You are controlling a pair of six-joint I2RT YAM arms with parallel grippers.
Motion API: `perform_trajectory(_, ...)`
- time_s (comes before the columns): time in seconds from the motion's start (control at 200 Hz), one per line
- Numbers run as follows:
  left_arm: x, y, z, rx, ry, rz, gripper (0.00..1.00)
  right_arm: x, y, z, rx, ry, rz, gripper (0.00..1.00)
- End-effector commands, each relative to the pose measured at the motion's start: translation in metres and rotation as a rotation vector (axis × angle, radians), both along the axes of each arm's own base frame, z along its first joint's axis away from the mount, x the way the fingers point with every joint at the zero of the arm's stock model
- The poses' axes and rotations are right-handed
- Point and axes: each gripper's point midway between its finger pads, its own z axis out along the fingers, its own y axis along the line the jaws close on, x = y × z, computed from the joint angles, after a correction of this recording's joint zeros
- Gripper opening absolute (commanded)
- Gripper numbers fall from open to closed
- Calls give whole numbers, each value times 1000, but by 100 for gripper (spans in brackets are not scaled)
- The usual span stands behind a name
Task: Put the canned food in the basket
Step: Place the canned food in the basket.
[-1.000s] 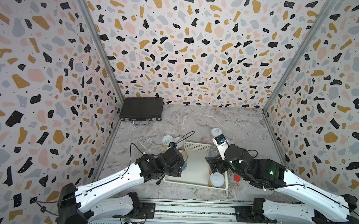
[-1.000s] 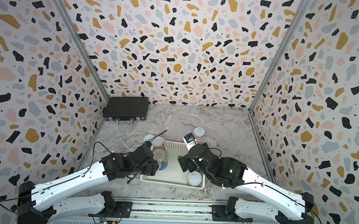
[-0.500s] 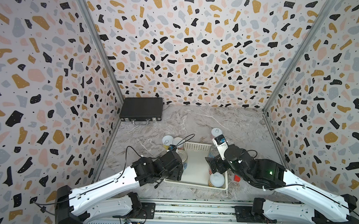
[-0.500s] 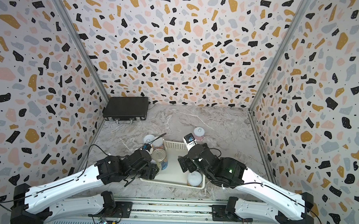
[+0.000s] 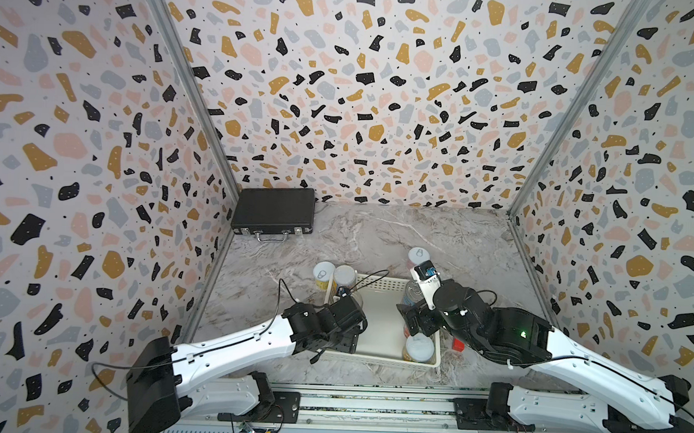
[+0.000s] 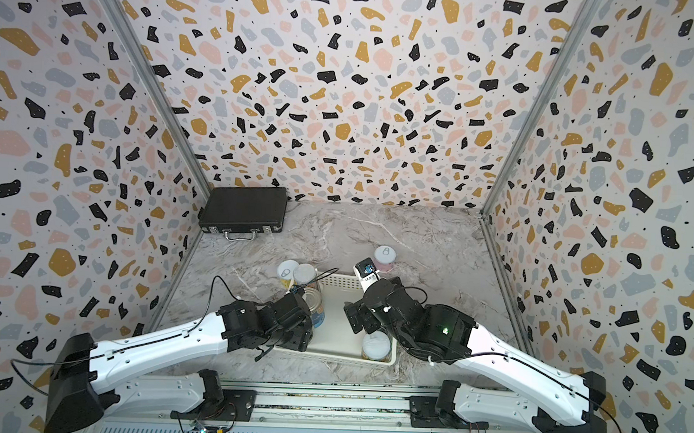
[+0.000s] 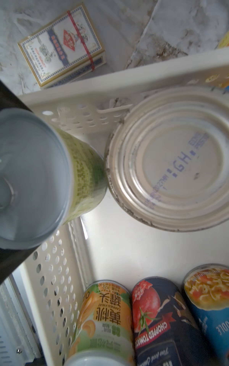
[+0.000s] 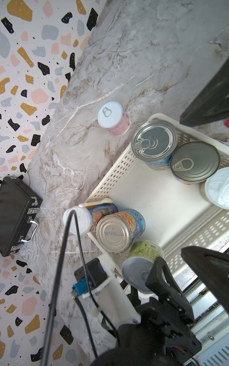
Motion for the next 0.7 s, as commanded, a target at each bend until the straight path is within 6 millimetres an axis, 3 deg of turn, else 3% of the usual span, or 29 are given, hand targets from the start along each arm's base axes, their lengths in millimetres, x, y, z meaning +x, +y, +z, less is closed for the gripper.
perform_trajectory(0.0, 12, -14, -3, -23, -39, 4, 37, 1, -5, 3, -1, -15, -8, 100)
perform_trajectory(0.18, 12, -11, -24, 46, 0, 30, 34, 0, -5, 3, -3, -14, -5, 100)
perform_trajectory(0.44, 7, 13, -55, 224, 61, 64, 25, 0, -4, 2, -4, -10, -2, 100)
perform_trajectory(0.546, 4, 20, -65, 257, 72, 65, 26, 0, -4, 1, -6, -9, -2, 100)
perform_trajectory(0.696, 1, 25, -71, 253, 80, 96, 40, 1, -5, 0, -11, -10, -5, 100)
